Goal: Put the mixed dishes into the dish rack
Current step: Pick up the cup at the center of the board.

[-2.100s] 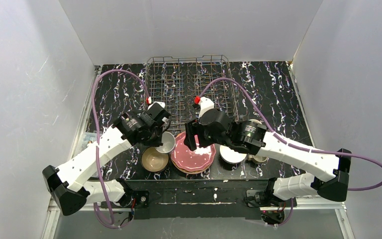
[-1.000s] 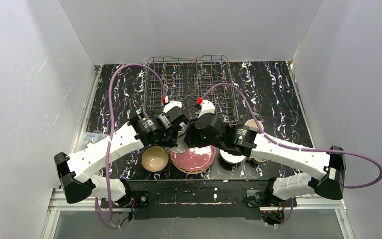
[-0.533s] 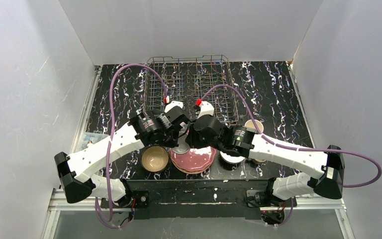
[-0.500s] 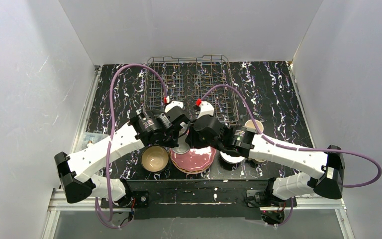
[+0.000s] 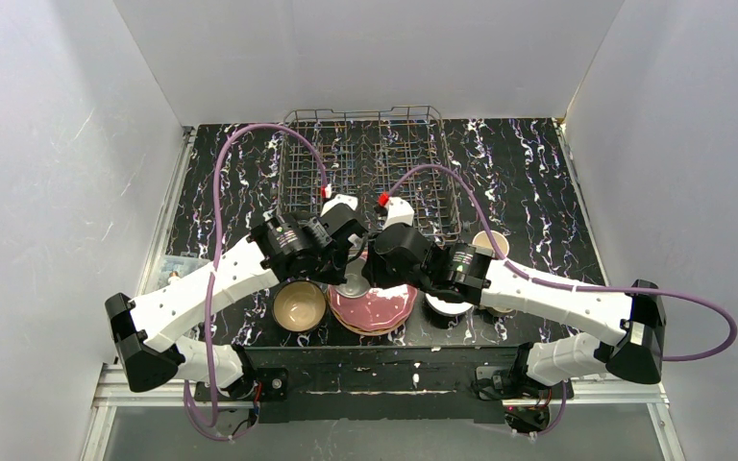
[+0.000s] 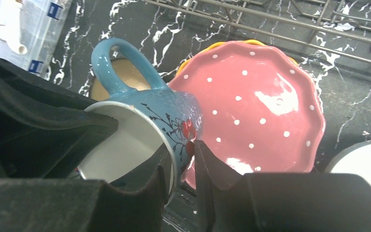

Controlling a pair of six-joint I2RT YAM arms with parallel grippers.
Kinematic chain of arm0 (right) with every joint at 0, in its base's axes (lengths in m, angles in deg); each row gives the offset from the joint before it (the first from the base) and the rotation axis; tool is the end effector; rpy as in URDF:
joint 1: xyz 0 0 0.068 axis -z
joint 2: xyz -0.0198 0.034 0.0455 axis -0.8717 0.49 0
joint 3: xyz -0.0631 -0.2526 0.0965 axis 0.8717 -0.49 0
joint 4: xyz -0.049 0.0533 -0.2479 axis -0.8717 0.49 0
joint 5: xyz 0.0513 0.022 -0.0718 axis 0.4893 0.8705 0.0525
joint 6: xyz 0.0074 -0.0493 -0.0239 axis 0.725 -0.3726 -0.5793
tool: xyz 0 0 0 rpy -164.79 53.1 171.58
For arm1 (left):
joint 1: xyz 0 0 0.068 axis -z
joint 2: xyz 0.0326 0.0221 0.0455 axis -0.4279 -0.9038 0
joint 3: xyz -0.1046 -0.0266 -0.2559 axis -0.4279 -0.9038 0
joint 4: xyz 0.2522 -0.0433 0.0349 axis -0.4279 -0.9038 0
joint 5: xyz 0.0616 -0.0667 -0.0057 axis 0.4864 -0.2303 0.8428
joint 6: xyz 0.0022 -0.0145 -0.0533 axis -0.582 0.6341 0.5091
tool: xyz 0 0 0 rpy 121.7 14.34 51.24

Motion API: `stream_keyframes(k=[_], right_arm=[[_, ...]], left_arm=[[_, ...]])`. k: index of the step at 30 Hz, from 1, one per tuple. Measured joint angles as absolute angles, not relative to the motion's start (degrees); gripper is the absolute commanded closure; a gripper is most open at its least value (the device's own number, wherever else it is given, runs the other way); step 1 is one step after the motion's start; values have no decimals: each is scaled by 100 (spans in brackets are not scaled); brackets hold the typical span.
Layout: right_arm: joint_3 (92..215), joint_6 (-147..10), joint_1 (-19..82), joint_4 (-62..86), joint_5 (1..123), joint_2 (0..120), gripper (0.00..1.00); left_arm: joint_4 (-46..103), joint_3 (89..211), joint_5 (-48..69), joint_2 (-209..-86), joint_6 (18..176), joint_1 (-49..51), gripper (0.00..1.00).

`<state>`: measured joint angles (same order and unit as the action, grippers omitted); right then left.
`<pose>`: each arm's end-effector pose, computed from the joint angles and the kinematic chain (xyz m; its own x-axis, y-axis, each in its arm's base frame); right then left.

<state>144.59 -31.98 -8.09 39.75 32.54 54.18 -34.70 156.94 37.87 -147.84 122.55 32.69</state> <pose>0.1170 0.2620 0.3333 -0.6731 0.0198 -0.7393 -0.4034 0.8280 0.3895 0.1427 -0.2055 0.3547 -0.7904 0.1770 -0.5865 0.2895 0.9516 -0.1030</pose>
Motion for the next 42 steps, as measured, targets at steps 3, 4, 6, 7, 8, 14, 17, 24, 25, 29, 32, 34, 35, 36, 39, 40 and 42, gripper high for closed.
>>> stream_keyframes(k=[3, 4, 6, 7, 8, 14, 17, 24, 25, 29, 32, 34, 35, 36, 39, 40, 42], right_arm=[[14430, -3236, -809, 4082, 3212, 5418, 99], [14411, -3253, -809, 4137, 3197, 5418, 99], [14338, -3308, -809, 4194, 3171, 5416, 99], [14282, -3334, -809, 4268, 3127, 5416, 99], [14216, -3334, -809, 4290, 3138, 5416, 99], [14046, -3389, -805, 4500, 3029, 5390, 99], [13989, -3402, -794, 4502, 2979, 5276, 99], [13816, -3432, -647, 4473, 2882, 4680, 99], [13785, -3437, -606, 4467, 2876, 4596, 99], [13652, -3445, -396, 4447, 2937, 4363, 99], [13501, -3445, -70, 4388, 3206, 4164, 99], [13405, -3443, 222, 4329, 3427, 4035, 99], [13379, -3445, 362, 4316, 3543, 3989, 99], [13350, -3443, 472, 4283, 3637, 3954, 99], [13248, -3426, 869, 4117, 4030, 3807, 99], [13226, -3415, 955, 4073, 4135, 3766, 99], [13215, -3364, 1140, 4008, 4382, 3689, 99]], left_arm=[[-3367, 15703, 3689, -14784, 12218, 3269, 77], [-3312, 15705, 3637, -14784, 12207, 3269, 74], [-3207, 15712, 3532, -14784, 12189, 3275, 69], [-3105, 15727, 3447, -14777, 12194, 3277, 67], [-3041, 15762, 3416, -14775, 12183, 3284, 64], [-2818, 15797, 3213, -14631, 12106, 3293, 46], [-2735, 15797, 3169, -14532, 12069, 3293, 33], [-2565, 15797, 3147, -14233, 11999, 3293, 9], [-2543, 15795, 3149, -14172, 11986, 3293, 7], [-2353, 15707, 3154, -13864, 11938, 3293, 2], [-2167, 15537, 3151, -13549, 11894, 3256, 2], [-2010, 15401, 3112, -13333, 11874, 3186, 2], [-1922, 15331, 3057, -13236, 11859, 3127, 2], [-1835, 15255, 2990, -13149, 11857, 3052, 2], [-1573, 15021, 2653, -12954, 11861, 2755, 2], [-1465, 14921, 2489, -12893, 11866, 2606, 2], [-1229, 14682, 2131, -12769, 11916, 2281, 2]])
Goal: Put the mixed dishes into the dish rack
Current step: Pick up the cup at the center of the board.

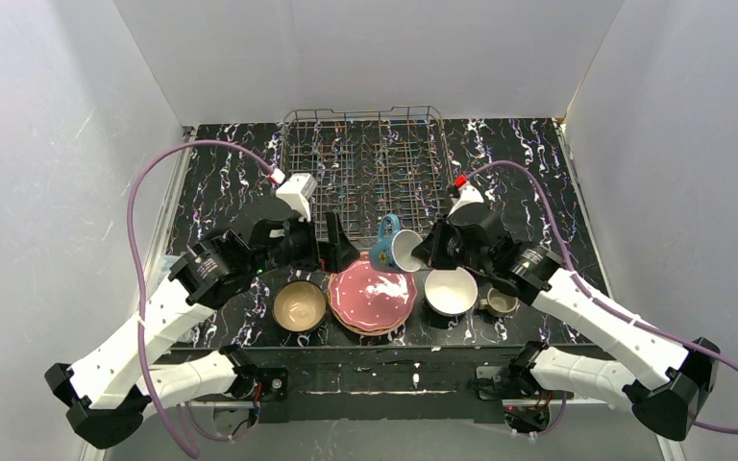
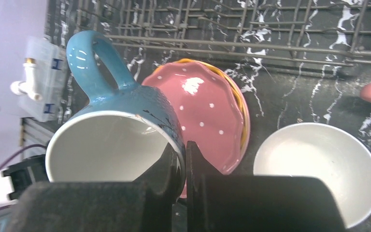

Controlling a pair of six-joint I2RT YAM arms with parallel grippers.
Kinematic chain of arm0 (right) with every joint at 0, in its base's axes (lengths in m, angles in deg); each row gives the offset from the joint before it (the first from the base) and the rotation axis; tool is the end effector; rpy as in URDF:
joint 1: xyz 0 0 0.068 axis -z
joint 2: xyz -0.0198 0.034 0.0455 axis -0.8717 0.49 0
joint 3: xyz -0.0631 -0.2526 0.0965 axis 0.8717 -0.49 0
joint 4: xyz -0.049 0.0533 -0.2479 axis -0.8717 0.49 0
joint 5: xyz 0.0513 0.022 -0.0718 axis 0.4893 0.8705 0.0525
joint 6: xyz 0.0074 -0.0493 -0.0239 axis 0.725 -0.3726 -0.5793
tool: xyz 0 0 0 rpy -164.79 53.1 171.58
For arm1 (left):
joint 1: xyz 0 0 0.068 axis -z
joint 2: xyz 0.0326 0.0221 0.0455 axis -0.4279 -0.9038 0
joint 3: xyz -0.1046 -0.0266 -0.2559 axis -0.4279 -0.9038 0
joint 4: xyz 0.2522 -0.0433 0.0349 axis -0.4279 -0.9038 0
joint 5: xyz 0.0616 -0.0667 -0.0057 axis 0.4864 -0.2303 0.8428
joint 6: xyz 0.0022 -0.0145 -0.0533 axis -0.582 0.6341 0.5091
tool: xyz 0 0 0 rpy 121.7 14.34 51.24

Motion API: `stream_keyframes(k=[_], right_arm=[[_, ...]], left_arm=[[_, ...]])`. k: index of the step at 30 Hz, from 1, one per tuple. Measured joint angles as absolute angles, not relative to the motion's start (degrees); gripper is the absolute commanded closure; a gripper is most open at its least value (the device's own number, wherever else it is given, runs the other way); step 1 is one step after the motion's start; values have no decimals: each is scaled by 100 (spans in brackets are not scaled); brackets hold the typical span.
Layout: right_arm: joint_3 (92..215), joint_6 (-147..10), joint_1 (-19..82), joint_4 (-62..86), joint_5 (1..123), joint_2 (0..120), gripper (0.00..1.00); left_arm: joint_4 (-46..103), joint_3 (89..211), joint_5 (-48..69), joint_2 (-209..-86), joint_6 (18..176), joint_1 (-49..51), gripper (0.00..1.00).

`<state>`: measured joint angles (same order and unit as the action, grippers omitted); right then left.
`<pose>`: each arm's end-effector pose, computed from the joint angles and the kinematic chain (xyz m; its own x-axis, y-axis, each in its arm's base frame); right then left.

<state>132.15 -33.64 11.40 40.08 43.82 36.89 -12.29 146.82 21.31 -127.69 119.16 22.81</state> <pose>0.1463 0.1592 0.3280 -0.6827 0.2054 -0.7012 -0.2521 0.8345 0.4899 0.1282 -0.1407 0.4011 -0.6435 -0.1231 -0.7555 0.4320 0.7563 -0.4913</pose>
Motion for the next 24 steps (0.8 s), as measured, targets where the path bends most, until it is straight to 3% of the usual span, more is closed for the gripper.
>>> stream_keyframes(k=[12, 24], right_arm=[[12723, -2632, 1932, 2790, 5765, 3276, 99], [12183, -1533, 2010, 1116, 6154, 2959, 99]], left_arm=[[-34, 13817, 389, -12275, 12515, 1138, 2], [1811, 12591, -861, -11872, 13968, 169, 2]])
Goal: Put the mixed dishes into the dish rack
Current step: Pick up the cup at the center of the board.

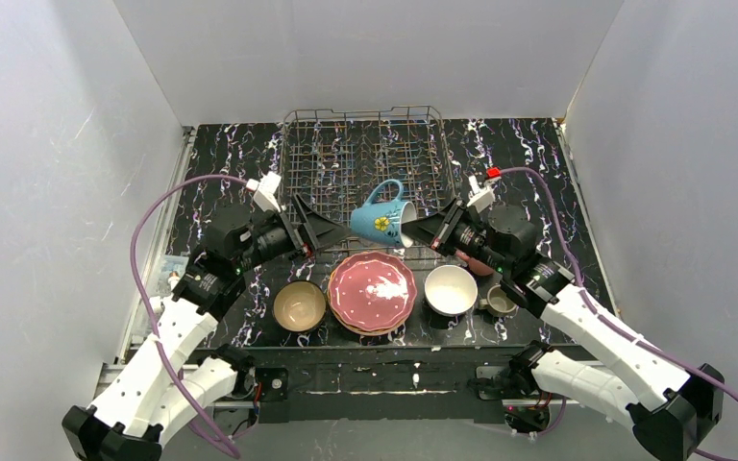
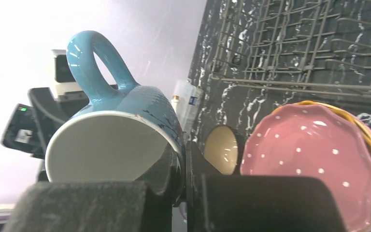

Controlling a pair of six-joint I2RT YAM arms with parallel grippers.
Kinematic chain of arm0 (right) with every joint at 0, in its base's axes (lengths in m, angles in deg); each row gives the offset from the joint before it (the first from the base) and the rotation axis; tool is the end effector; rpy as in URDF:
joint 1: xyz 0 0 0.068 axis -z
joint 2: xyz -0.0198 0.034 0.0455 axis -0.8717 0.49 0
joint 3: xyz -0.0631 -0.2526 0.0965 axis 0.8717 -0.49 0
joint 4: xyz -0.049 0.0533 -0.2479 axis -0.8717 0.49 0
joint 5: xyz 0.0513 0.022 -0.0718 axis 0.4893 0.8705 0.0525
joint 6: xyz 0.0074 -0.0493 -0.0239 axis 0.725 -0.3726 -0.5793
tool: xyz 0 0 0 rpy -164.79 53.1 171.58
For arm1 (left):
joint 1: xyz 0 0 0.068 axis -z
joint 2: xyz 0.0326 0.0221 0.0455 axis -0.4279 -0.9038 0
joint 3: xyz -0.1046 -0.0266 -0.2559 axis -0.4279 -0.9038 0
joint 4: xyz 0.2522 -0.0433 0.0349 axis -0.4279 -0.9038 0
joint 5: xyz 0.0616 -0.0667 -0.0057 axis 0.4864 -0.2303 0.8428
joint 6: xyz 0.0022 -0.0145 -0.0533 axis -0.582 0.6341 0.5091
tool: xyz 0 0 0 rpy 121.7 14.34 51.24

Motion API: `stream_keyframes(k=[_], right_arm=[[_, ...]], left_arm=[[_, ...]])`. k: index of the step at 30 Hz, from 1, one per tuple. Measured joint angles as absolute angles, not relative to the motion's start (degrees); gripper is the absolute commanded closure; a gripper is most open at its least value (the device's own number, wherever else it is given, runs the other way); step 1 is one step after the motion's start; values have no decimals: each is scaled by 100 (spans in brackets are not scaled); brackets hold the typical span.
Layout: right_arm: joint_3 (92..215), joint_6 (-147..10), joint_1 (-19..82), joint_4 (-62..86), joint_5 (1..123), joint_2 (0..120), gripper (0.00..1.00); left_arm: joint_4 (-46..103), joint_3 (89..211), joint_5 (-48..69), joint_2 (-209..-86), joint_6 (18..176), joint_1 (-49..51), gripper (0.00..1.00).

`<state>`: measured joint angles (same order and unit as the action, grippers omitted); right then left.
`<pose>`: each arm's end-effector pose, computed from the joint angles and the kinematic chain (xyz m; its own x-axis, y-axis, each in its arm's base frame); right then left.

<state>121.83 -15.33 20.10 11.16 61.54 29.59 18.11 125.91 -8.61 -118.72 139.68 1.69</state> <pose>0.1541 0.1380 0.3420 -0.6770 0.5501 -0.4890 -0.3030 0.3972 0.8663 0.1545 -0.0983 0.3613 -0.7272 -0.4417 -0.5254 0.3768 0.3829 -0.8434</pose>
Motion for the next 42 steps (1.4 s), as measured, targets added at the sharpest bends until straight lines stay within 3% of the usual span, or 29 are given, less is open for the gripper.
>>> stream_keyframes(k=[25, 42], right_arm=[[11807, -95, 1833, -1500, 6109, 3484, 99], [11810, 117, 1335, -2293, 6161, 4207, 99]], left_arm=[[4366, 11832, -984, -11680, 15807, 27, 2], [5173, 11769, -971, -11807, 16174, 27, 2]])
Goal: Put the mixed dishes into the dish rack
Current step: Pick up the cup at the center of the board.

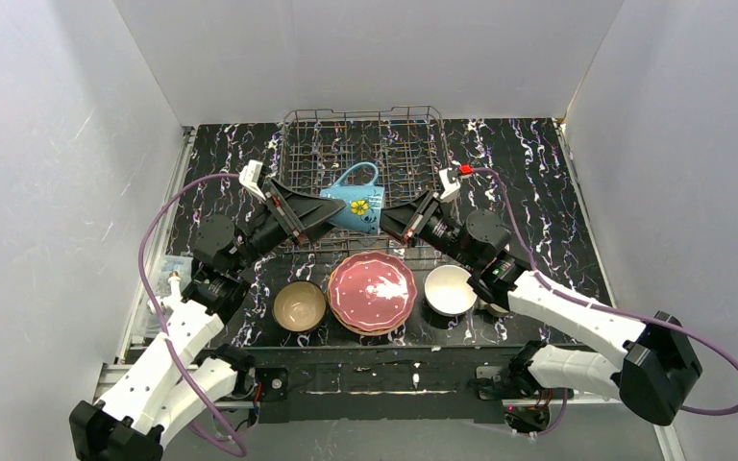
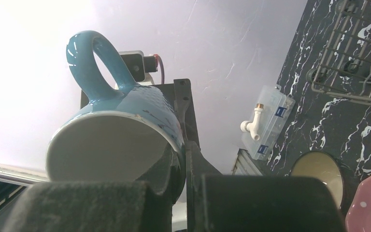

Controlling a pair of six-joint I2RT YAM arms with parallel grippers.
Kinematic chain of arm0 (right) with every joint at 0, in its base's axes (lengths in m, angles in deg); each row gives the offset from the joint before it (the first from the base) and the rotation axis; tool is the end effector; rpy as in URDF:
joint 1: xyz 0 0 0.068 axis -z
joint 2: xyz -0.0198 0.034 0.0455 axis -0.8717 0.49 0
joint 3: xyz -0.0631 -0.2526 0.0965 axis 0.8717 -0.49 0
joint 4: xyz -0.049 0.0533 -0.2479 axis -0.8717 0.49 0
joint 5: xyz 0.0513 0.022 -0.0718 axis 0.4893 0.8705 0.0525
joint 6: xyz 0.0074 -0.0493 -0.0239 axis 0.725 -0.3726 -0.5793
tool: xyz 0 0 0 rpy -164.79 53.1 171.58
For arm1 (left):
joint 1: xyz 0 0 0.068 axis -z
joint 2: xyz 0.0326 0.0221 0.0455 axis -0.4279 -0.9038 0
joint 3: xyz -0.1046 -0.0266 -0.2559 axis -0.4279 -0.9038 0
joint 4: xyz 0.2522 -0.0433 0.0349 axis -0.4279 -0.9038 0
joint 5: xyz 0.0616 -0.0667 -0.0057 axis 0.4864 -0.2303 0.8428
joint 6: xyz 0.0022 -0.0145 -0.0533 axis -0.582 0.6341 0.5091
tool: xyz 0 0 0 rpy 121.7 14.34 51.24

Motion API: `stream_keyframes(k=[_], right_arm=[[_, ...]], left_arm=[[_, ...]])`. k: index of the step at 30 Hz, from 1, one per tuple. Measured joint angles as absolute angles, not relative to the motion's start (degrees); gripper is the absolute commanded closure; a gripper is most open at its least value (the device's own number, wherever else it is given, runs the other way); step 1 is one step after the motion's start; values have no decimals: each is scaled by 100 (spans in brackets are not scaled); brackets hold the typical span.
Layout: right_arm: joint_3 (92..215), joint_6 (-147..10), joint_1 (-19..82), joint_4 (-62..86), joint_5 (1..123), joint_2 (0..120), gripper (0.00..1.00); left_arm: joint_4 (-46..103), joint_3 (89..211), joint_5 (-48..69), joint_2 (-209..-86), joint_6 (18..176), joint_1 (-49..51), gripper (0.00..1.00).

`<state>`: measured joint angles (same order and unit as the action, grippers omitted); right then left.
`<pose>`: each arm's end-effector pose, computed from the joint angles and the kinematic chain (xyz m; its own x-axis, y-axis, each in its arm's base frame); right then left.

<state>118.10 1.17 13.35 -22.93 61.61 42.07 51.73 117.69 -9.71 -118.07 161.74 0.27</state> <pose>0.1682 0.1892 0.3384 -0.7549 0.6038 -0.2560 -0.3283 -0.0100 0.9445 0.1558 -0.0946 0.3750 -0.7009 -0.6117 -0.3668 0.4632 0.0008 -0.8863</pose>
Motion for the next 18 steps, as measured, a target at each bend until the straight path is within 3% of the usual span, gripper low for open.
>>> stream_keyframes(k=[10, 18], right_arm=[[11810, 233, 1234, -2656, 6288, 4424, 99], [11810, 273, 1215, -2746, 6345, 4424, 99]], left_arm=[[5369, 11771, -1141, -11881, 16215, 27, 4], [5426, 11771, -1261, -11886, 16198, 27, 18]])
